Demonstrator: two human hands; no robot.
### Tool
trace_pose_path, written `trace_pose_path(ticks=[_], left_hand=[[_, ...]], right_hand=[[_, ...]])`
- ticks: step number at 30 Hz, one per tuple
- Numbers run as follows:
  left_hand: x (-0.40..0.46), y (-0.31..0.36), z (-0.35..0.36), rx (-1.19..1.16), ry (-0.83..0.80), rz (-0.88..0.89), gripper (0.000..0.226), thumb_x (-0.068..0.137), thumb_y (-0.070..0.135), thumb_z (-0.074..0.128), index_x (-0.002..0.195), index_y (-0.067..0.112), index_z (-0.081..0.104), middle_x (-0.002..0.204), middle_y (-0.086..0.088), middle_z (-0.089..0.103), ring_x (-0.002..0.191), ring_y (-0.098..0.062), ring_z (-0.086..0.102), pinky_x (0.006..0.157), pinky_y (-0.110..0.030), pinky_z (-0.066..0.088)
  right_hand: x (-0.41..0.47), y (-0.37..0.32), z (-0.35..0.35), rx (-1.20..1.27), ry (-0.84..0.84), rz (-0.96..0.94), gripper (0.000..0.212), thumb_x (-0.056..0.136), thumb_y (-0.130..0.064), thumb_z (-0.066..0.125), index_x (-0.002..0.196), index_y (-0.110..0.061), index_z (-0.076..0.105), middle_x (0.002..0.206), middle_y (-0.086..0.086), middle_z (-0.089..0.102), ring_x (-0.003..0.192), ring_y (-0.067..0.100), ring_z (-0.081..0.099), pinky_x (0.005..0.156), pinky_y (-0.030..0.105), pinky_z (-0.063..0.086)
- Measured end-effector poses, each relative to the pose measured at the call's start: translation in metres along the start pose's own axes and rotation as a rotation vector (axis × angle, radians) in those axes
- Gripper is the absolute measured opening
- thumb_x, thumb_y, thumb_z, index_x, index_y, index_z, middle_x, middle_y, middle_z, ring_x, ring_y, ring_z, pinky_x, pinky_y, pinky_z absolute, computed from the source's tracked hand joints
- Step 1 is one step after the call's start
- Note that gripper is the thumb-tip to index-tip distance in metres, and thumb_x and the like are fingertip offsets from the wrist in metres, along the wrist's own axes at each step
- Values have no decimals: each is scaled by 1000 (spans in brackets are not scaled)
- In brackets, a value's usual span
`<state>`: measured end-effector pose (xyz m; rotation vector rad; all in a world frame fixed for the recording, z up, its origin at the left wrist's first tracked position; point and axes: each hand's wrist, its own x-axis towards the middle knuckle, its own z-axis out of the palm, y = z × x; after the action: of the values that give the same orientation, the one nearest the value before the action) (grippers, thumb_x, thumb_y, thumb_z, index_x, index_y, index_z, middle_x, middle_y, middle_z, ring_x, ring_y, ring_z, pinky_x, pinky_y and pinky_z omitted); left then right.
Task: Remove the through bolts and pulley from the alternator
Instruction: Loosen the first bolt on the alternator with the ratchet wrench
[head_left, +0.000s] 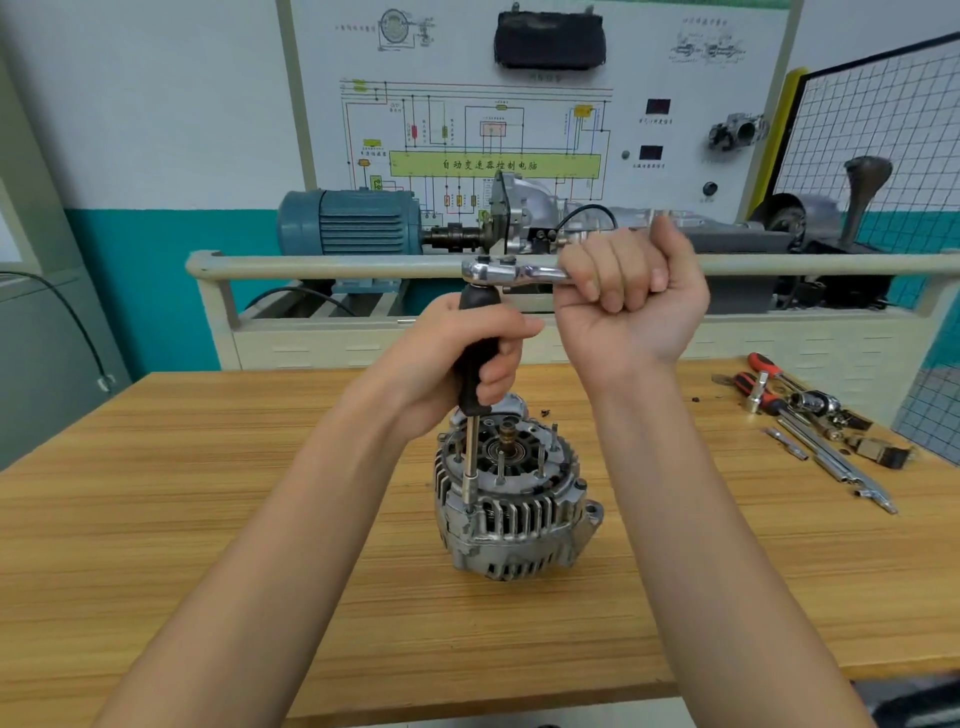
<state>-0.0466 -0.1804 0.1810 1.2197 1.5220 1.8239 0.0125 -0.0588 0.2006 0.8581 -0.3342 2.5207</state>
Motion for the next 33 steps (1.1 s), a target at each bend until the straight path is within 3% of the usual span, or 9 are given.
trace_pose_path(ticks=[3, 6, 11, 14, 16, 19, 24, 28, 33], left_hand=[[2, -1, 2, -101, -70, -64, 38, 72, 18, 63, 44, 18, 37, 35, 6, 27, 30, -8, 22, 34, -15, 21], [4, -3, 1, -150, -12, -107, 45, 78, 18, 55, 39, 22, 34, 33, 8, 22, 28, -5, 17, 32, -15, 15], [9, -7, 11, -62, 340, -37, 51, 88, 8, 50, 45, 23, 26, 39, 7, 17, 32, -8, 11, 36, -12, 13], [11, -10, 15, -35, 444, 32, 48, 86, 7, 54, 49, 22, 27, 42, 5, 18, 34, -10, 11, 37, -13, 14], [9, -11, 11, -40, 397, 8, 46, 86, 10, 56, 50, 21, 29, 41, 5, 20, 34, -10, 13, 36, -15, 14], [4, -6, -5, -116, 130, -44, 39, 81, 18, 60, 47, 19, 40, 38, 6, 28, 32, -8, 22, 35, -19, 21], [2, -3, -14, -238, -245, -96, 39, 68, 25, 77, 47, 16, 45, 36, 6, 34, 31, -5, 28, 33, -16, 26], [6, -6, -9, -307, -176, -146, 46, 83, 18, 50, 40, 18, 37, 32, 9, 27, 29, -6, 16, 31, -16, 14], [6, -4, 1, -144, 94, -109, 52, 86, 16, 48, 39, 24, 28, 34, 9, 19, 28, -5, 15, 31, -14, 13]], right_hand=[[5, 2, -7, 133, 43, 34, 48, 83, -14, 42, 36, -14, 34, 31, -2, 25, 38, 10, 10, 39, 20, 22], [-1, 5, -2, 22, 32, -39, 48, 83, -14, 42, 36, -16, 35, 32, -3, 25, 33, 10, 18, 39, 21, 24], [-20, 27, 14, -463, -196, -361, 47, 87, -3, 40, 41, -17, 37, 36, -4, 28, 36, 12, 19, 46, 26, 21], [-28, 44, 20, -639, -226, -533, 43, 85, 4, 39, 50, -20, 38, 39, -4, 31, 38, 8, 25, 48, 25, 21], [-26, 42, 19, -615, -233, -512, 44, 84, 3, 40, 46, -18, 30, 38, -4, 31, 37, 9, 25, 48, 25, 21], [-16, 25, 16, -440, -216, -305, 48, 86, -3, 41, 41, -16, 32, 35, -4, 28, 35, 12, 18, 45, 26, 21], [1, 7, 4, -15, 18, 4, 49, 84, -15, 42, 36, -16, 33, 32, -4, 23, 30, 11, 23, 39, 21, 22], [-1, 8, 3, -22, 45, -55, 48, 83, -14, 43, 36, -16, 33, 33, -4, 23, 30, 10, 23, 38, 22, 23], [-21, 26, 16, -427, -177, -346, 48, 86, -3, 43, 41, -18, 37, 36, -3, 28, 35, 11, 22, 46, 26, 22]])
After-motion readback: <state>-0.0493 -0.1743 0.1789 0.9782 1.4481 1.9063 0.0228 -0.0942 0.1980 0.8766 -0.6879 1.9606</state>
